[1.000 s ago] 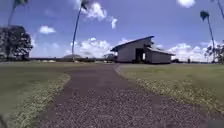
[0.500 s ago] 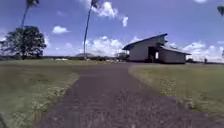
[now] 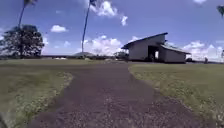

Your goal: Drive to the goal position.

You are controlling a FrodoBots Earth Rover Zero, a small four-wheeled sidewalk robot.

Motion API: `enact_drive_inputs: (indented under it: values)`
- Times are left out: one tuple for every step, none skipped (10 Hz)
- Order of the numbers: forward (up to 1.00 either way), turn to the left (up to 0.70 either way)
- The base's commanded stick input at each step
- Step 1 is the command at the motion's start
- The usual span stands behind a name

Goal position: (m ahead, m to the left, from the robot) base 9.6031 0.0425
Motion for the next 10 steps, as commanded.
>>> enact_drive_inputs:
  values:
    - [1.00, 0.00]
    - [1.00, 0.00]
    - [1.00, 0.00]
    - [1.00, 0.00]
    - [1.00, 0.00]
    - [1.00, 0.00]
    - [1.00, 0.00]
    - [1.00, 0.00]
    - [1.00, 0.00]
    - [1.00, 0.00]
